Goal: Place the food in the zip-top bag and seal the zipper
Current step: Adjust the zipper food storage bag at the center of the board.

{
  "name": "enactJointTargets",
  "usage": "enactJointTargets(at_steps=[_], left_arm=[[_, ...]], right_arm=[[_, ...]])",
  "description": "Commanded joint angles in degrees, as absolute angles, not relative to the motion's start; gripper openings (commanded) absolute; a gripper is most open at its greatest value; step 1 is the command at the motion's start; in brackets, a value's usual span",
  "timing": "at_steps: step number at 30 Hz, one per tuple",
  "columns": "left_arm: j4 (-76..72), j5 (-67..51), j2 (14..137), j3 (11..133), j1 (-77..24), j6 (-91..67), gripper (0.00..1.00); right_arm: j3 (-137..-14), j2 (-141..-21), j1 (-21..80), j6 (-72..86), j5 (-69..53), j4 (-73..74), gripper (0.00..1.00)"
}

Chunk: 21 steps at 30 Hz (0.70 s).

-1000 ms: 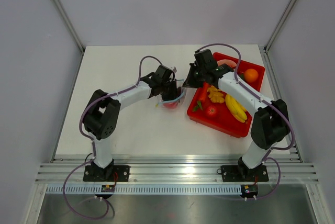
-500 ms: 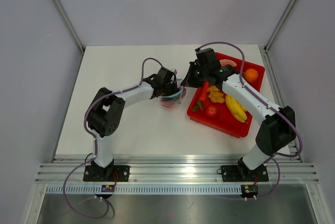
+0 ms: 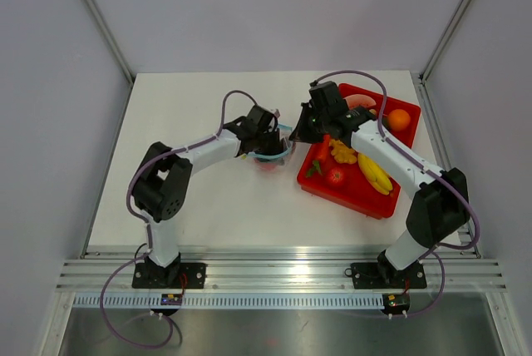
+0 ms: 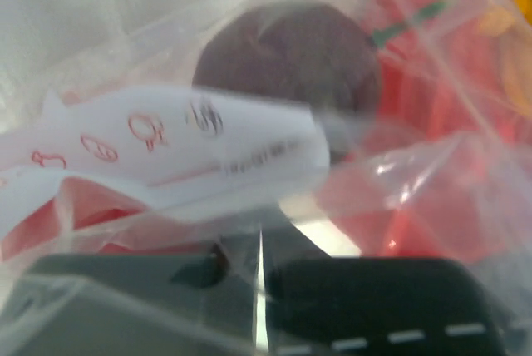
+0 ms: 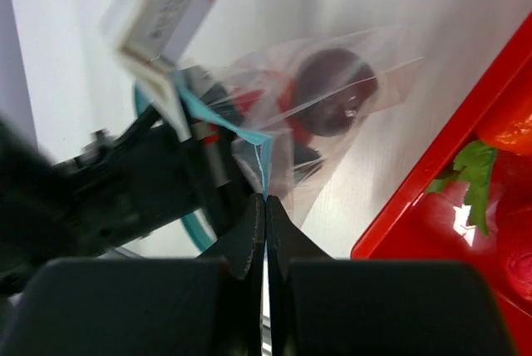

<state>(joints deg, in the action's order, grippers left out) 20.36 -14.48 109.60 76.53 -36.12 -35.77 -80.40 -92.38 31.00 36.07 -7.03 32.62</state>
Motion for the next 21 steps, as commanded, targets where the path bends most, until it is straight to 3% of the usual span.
enactJointTargets(at_steps=[1,6,10,16,19,21], left_arm=[[20.91,-16.24,101.0,77.52,-36.04,-31.65,0.0],[25.57,-17.75,97.3,77.78,-36.04,-26.46,0.0],[28.47,-17.84,96.15,77.78,-36.03,-24.0,0.08],[31.28,-21.7,95.98,78.48,-36.21,-21.8,0.1],[33.48,-22.76,95.8,79.37,-36.56,-19.95,0.09],[33.58,-24.68,94.93,79.02,-36.56,-18.9,0.03]], right_arm=[[-79.89,-91.67,31.55,34.28,-2.38,32.52,0.0],[-81.56,-93.6,31.12,32.17,-1.67,32.08,0.0],[-83.4,-94.66,30.5,31.99,-2.11,31.82,0.0],[-86.13,-95.54,30.5,31.46,-2.81,32.17,0.0],[-87.1,-96.33,30.5,31.2,-2.9,32.43,0.0],[-87.36,-96.94,30.5,31.12,-3.16,32.43,0.0]])
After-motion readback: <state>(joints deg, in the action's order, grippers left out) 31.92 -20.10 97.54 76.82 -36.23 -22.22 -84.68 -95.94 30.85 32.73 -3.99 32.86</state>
